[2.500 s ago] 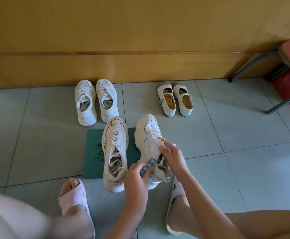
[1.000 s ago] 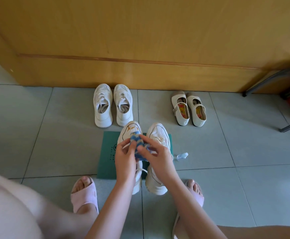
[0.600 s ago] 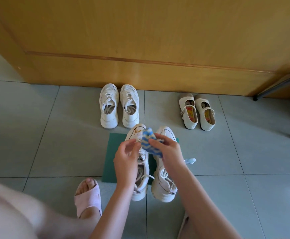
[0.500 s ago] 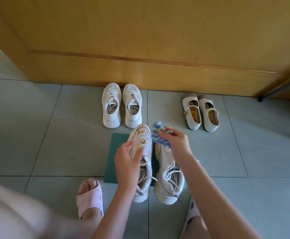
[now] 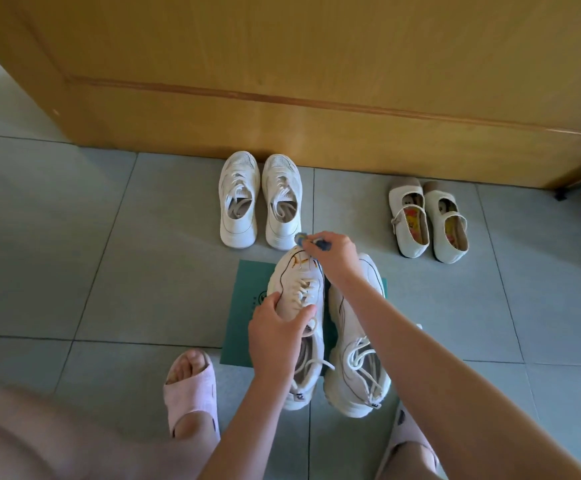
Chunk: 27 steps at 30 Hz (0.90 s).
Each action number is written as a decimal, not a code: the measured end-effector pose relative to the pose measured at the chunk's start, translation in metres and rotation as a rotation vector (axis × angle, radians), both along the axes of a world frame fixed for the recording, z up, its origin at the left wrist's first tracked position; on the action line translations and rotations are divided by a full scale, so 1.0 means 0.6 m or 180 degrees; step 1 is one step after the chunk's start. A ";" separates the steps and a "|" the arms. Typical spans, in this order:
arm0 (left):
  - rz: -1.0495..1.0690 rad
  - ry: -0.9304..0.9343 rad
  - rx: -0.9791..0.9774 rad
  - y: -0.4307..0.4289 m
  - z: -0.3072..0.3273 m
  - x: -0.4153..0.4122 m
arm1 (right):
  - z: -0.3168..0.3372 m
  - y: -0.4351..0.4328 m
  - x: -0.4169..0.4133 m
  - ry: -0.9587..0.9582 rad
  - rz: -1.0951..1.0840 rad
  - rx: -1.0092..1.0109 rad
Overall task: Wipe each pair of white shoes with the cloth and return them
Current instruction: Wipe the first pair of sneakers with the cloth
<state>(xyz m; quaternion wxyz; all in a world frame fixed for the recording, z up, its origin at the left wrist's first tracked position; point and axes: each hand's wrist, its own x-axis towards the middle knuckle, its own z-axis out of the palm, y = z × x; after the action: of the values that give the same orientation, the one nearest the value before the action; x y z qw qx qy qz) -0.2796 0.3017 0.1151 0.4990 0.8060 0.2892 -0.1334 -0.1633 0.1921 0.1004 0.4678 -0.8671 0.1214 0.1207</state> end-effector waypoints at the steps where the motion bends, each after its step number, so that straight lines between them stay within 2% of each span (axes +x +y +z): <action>1: 0.0009 -0.0014 -0.0006 0.001 -0.001 -0.001 | -0.001 -0.002 -0.004 -0.0055 0.0073 0.0018; 13: 0.0101 -0.0121 0.0088 0.006 -0.006 -0.005 | -0.011 -0.020 -0.046 -0.0809 0.0946 -0.0870; 21: 0.0075 -0.0162 0.0070 0.008 -0.003 -0.005 | 0.014 -0.051 -0.048 -0.0467 0.1676 -0.1432; 23: 0.0058 -0.0183 0.0049 0.009 -0.005 -0.007 | 0.029 -0.056 -0.042 -0.0297 0.1416 -0.1319; 27: 0.0044 -0.0207 0.0010 0.011 -0.007 -0.007 | 0.039 -0.041 -0.013 -0.0335 0.0097 -0.0490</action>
<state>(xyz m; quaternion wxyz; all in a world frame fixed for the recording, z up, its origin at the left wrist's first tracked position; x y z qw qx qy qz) -0.2837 0.3082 0.1110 0.5079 0.8086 0.2786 -0.1032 -0.1714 0.1672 0.1240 0.4035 -0.9074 0.0924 0.0724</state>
